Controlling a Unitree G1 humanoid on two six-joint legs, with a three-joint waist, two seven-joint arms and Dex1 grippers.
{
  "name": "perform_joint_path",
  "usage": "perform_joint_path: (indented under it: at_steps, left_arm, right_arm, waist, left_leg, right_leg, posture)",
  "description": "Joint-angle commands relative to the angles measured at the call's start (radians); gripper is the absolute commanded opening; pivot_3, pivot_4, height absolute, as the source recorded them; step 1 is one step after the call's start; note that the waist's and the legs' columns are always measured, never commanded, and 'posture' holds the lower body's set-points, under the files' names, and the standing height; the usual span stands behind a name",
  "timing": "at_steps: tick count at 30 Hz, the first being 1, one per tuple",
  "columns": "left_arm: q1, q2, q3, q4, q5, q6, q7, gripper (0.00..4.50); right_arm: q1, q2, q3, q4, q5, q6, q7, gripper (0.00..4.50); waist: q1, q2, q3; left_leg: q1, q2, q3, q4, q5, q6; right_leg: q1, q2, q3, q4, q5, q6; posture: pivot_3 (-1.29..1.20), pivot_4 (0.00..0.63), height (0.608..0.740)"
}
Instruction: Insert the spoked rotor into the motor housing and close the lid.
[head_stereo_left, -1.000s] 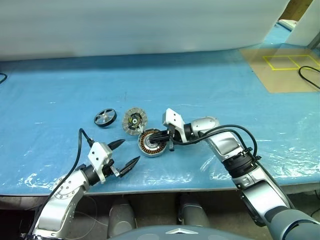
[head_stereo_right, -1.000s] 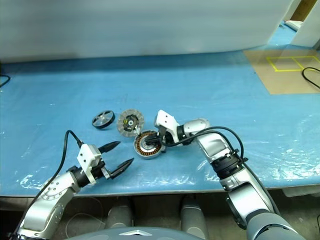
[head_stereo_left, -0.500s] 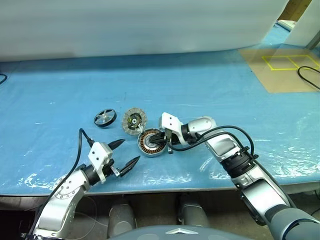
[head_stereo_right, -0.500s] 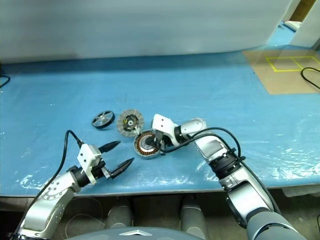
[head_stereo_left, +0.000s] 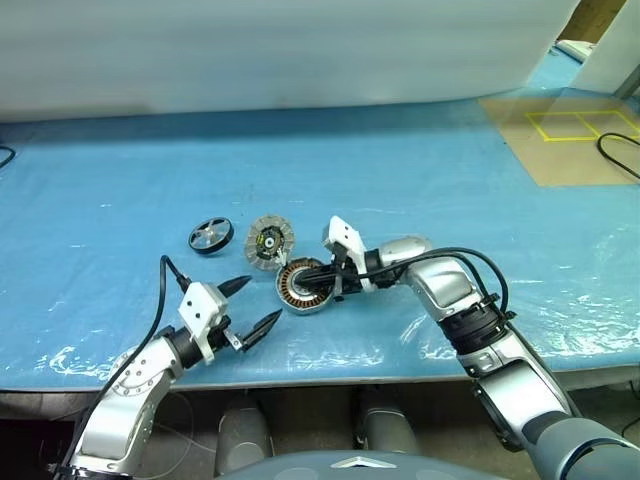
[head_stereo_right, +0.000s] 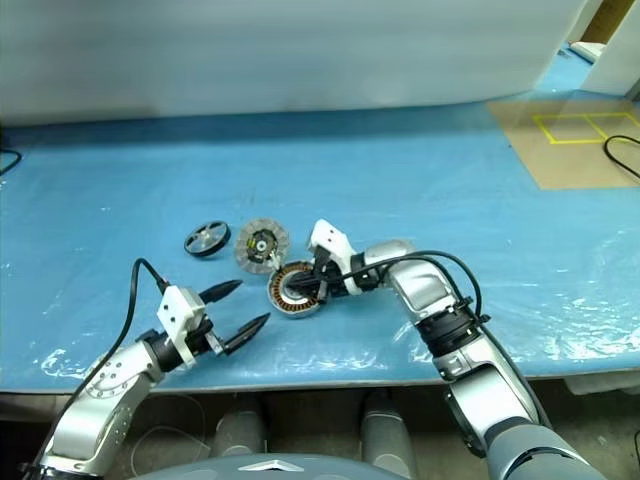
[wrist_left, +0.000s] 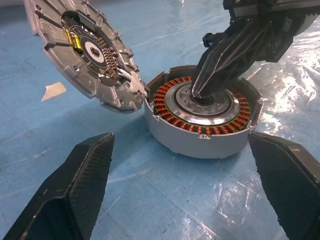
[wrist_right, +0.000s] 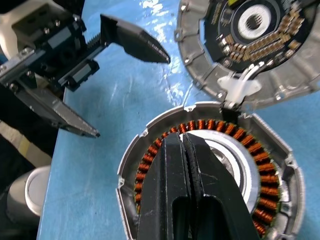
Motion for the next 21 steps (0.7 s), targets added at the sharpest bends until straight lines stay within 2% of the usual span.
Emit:
perform_joint_path:
  at_steps: [1,14,21]
  left_arm:
    - [-0.004,0.003,-0.003,-0.018,-0.001,-0.012,-0.003,4.5]
    - [-0.014,0.006,-0.003,-0.014,0.001,-0.007,-0.005,4.5]
    - [-0.021,0.006,-0.003,-0.013,0.001,-0.007,-0.006,4.5]
  right_arm:
    - [-0.013,0.002,-0.013,-0.018,0.004,-0.043,-0.015,0.03]
    - [-0.015,-0.051,0.097,0.028,-0.157,-0.204,-0.04,0.03]
    - [-0.022,-0.057,0.097,0.018,-0.163,-0.218,-0.025,0.03]
  waist:
    - [0.0,0.0,0.0]
    - [0.0,0.0,0.0]
    - [0.0,0.0,0.0]
  left_leg:
    - [0.0,0.0,0.0,0.0,0.0,0.0]
    - [0.0,0.0,0.0,0.0,0.0,0.0]
    - [0.0,0.0,0.0,0.0,0.0,0.0]
  right_leg:
    - [0.0,0.0,0.0,0.0,0.0,0.0]
    - [0.0,0.0,0.0,0.0,0.0,0.0]
    - [0.0,0.0,0.0,0.0,0.0,0.0]
  posture:
    - [0.0,0.15,0.74]
    - [0.0,0.15,0.74]
    - [0.0,0.15,0.74]
